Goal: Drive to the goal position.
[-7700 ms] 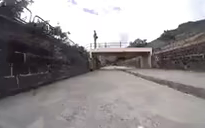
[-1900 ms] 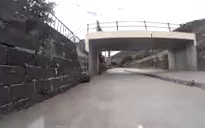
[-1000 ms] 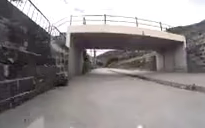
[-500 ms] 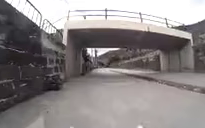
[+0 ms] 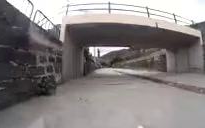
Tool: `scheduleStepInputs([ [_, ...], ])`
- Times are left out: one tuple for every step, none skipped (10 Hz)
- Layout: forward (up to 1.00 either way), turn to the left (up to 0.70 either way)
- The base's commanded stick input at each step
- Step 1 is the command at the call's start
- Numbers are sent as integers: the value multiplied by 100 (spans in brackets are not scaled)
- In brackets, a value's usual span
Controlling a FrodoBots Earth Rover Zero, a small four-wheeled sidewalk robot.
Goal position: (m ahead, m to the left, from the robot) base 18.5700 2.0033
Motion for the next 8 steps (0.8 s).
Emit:
scheduleStepInputs([
  [100, 0],
  [100, 0],
  [100, 0],
  [100, 0],
  [100, 0],
  [100, 0],
  [100, 0],
  [100, 0],
])
